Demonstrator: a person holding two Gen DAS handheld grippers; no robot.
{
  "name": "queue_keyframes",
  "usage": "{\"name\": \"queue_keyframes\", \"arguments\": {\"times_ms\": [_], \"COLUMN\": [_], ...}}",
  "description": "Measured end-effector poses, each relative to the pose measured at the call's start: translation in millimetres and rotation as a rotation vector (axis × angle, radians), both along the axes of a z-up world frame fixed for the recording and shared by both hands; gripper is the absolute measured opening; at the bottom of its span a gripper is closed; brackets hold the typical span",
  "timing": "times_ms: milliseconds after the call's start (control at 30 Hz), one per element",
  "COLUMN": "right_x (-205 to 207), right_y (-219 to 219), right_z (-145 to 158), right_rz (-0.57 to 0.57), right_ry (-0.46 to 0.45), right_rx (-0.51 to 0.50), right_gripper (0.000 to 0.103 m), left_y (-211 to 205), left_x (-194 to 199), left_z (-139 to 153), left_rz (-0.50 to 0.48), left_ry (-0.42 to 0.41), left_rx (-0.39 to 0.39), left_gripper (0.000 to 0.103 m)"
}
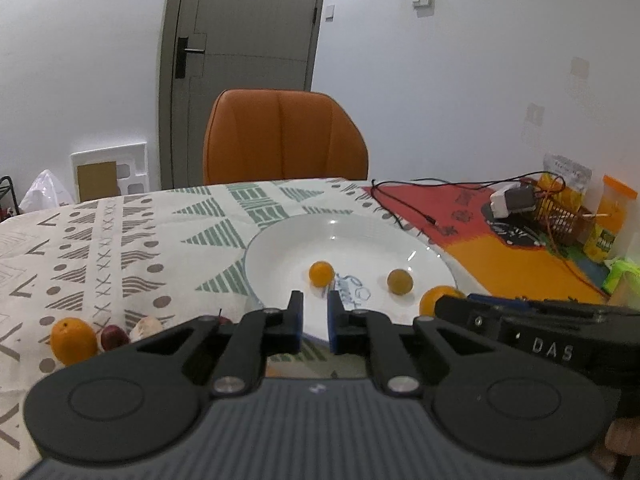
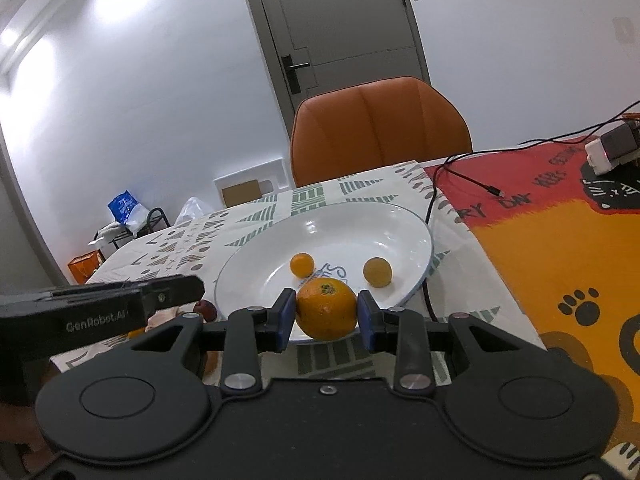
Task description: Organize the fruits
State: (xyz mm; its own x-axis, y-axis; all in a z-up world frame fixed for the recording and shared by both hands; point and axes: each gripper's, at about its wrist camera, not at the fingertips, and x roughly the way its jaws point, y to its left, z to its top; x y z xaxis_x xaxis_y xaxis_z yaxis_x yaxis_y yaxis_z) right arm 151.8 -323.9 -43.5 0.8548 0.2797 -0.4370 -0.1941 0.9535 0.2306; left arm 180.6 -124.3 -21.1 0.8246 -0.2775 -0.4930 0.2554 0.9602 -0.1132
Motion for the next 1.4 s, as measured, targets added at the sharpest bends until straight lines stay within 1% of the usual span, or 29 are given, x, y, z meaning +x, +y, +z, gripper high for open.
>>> {"name": "queue_keyframes", "arguments": {"times_ms": [100, 167, 233, 267, 333, 433, 500, 533, 633, 733, 800, 900, 1067, 1100, 1167, 1233, 1267, 1333, 1400], "right_x": [1, 4, 6, 8, 11, 14, 16, 15, 12, 7, 5, 1, -5, -6, -6, -6, -7, -7, -7], "right_y": [0, 1, 3, 3, 4, 4, 3, 3, 2, 1, 0, 1, 3, 3, 2, 2, 1, 0, 1], "right_z": [-1, -1, -1, -1, -1, -2, -3, -3, -3, -3, -3, -4, -8, -9, -11, -13, -13, -14, -14], "right_rz": [0.004, 0.009, 0.009, 0.009, 0.008, 0.01, 0.012, 0.012, 0.01, 0.014, 0.02, 0.03, 0.046, 0.048, 0.05, 0.049, 0.049, 0.049, 0.05], "right_ry": [-0.002, -0.004, -0.007, -0.008, -0.008, -0.006, -0.002, -0.006, -0.014, -0.016, -0.014, -0.007, 0.007, 0.011, 0.017, 0.02, 0.021, 0.022, 0.021], "right_rx": [0.006, 0.002, 0.0, 0.0, 0.0, 0.004, 0.012, 0.018, 0.019, 0.022, 0.025, 0.025, 0.012, 0.011, 0.013, 0.015, 0.017, 0.018, 0.019], "right_gripper": [0.031, 0.031, 0.031, 0.031, 0.031, 0.032, 0.032, 0.035, 0.036, 0.036, 0.036, 0.037, 0.043, 0.043, 0.044, 0.044, 0.044, 0.044, 0.044], "left_y": [4, 8, 12, 13, 14, 13, 12, 11, 10, 12, 14, 12, 10, 9, 10, 11, 14, 22, 27], "left_x": [-2, 0, 1, 1, 1, 2, 4, 5, 8, 12, 13, 17, 19, 19, 20, 20, 21, 21, 19], "left_z": [-1, -4, -8, -10, -14, -20, -24, -26, -34, -42, -45, -49, -55, -55, -55, -55, -55, -55, -54], "left_rz": [0.03, 0.036, 0.041, 0.049, 0.064, 0.072, 0.073, 0.074, 0.083, 0.094, 0.089, 0.093, 0.112, 0.117, 0.134, 0.151, 0.16, 0.149, 0.141], "left_ry": [0.009, 0.032, 0.057, 0.061, 0.064, 0.077, 0.092, 0.1, 0.127, 0.153, 0.154, 0.165, 0.156, 0.154, 0.147, 0.135, 0.134, 0.137, 0.136], "left_rx": [0.015, 0.014, 0.011, 0.014, 0.026, 0.036, 0.039, 0.041, 0.041, 0.024, 0.004, 0.003, 0.012, 0.013, 0.019, 0.037, 0.03, -0.013, -0.037], "left_gripper": [0.016, 0.019, 0.031, 0.034, 0.049, 0.062, 0.067, 0.068, 0.068, 0.068, 0.068, 0.068, 0.067, 0.066, 0.058, 0.039, 0.036, 0.034, 0.034]}}
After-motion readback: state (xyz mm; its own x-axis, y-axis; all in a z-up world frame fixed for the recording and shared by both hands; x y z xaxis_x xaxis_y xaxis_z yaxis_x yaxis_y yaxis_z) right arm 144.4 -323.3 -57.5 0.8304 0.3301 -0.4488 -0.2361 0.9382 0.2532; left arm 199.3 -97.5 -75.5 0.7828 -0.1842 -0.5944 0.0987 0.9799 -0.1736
